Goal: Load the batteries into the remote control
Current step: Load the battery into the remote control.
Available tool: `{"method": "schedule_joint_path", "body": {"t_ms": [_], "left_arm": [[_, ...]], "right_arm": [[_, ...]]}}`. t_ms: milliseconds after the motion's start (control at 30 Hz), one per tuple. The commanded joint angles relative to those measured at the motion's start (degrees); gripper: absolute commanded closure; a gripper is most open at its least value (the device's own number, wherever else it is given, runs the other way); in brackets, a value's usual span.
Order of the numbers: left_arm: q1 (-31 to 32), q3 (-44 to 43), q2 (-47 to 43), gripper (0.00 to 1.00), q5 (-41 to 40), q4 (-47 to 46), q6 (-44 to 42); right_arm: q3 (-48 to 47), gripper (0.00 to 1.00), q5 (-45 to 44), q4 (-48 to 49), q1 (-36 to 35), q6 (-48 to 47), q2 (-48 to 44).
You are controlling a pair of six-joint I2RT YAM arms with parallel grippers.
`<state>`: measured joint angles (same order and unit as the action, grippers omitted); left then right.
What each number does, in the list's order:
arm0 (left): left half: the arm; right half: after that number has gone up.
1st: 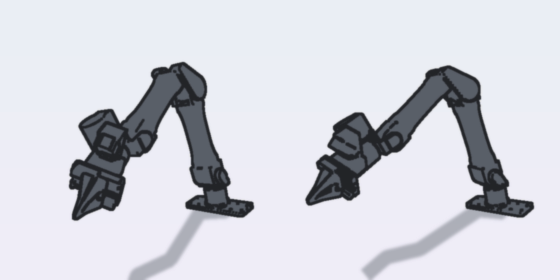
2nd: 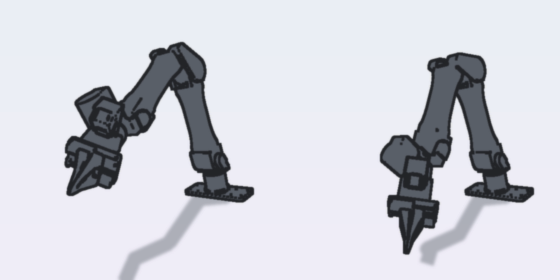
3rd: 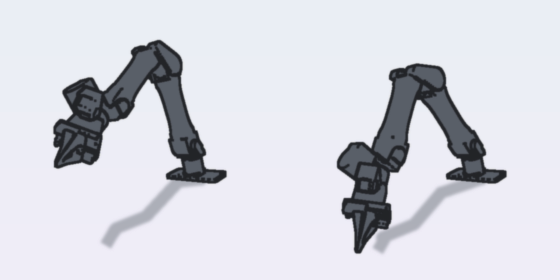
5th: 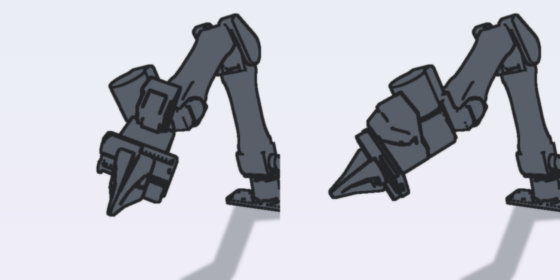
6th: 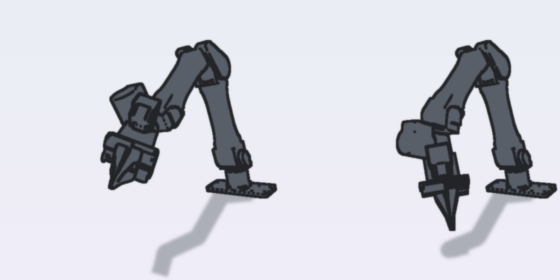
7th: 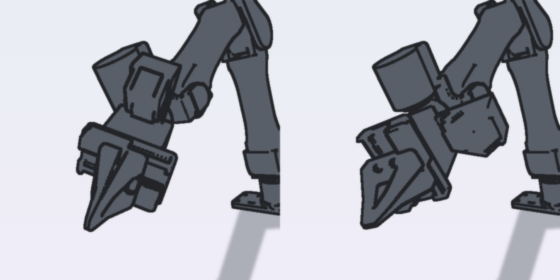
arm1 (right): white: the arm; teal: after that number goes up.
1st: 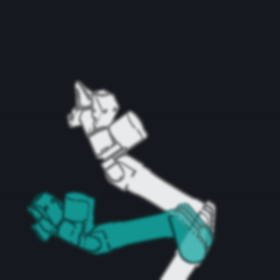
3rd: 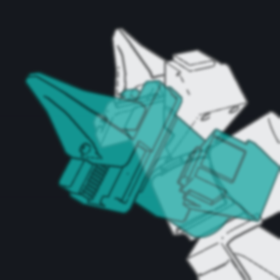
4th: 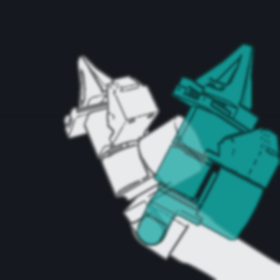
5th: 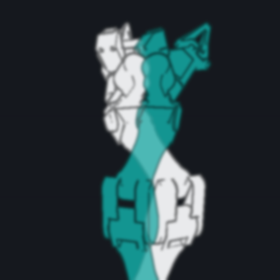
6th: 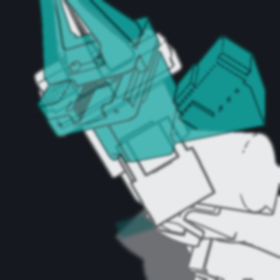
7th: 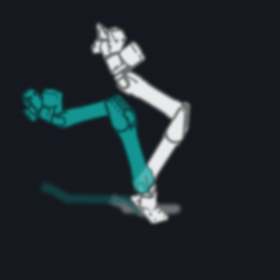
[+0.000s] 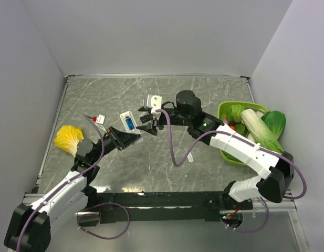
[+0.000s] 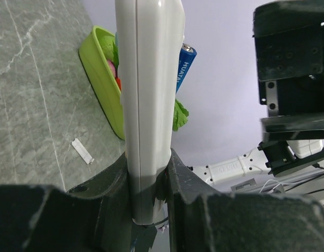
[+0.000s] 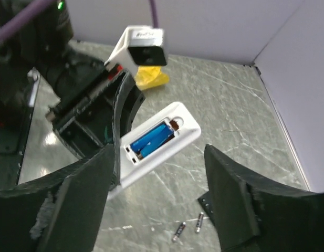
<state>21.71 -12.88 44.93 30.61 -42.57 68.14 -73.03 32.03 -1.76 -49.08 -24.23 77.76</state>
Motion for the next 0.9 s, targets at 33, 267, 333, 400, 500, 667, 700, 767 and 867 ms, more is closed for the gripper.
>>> {"method": "schedule_joint_path", "body": {"t_ms": [33, 267, 333, 400, 500, 667, 700, 767, 867], "left_arm": [[-0.2, -4.1, 0.8, 0.98, 3.8, -3.7, -2.0], [-0.2, -5.3, 1.6, 0.98, 5.2, -2.0, -3.1], [-0.2, -5.5, 1.4, 0.98, 5.3, -1.6, -3.5], [-0.1, -5.7, 1.5, 0.98, 5.3, -1.4, -3.6], [-0.2, -6.0, 1.7, 0.98, 5.6, -1.0, -4.0], [-0.1, -6.2, 2.0, 0.98, 6.0, -1.3, -4.0], [-0.1, -6.2, 2.1, 0.98, 6.0, -1.2, -4.2], [-0.1, -6.5, 2.2, 0.98, 6.4, -0.9, -4.4], [-0.1, -6.5, 2.1, 0.98, 6.4, -0.9, -4.5]], "right_arm": [[-2.9, 0.29, 9.4, -1.6, 1.3, -9.0, 1.0], [-7.6, 0.47, 11.7, -5.5, 1.6, -12.2, 5.5], [-8.4, 0.49, 12.6, -6.6, 1.6, -12.4, 6.2], [-9.6, 0.5, 12.8, -7.5, 1.6, -12.9, 7.1], [-10.4, 0.5, 12.4, -7.6, 1.6, -13.4, 8.2], [-11.4, 0.52, 11.5, -7.7, 1.8, -14.1, 9.7], [-11.6, 0.53, 11.5, -7.7, 1.7, -14.1, 9.9], [-12.1, 0.55, 11.6, -7.8, 1.9, -14.1, 10.4], [-12.5, 0.57, 11.8, -7.9, 2.1, -13.8, 11.0]]}}
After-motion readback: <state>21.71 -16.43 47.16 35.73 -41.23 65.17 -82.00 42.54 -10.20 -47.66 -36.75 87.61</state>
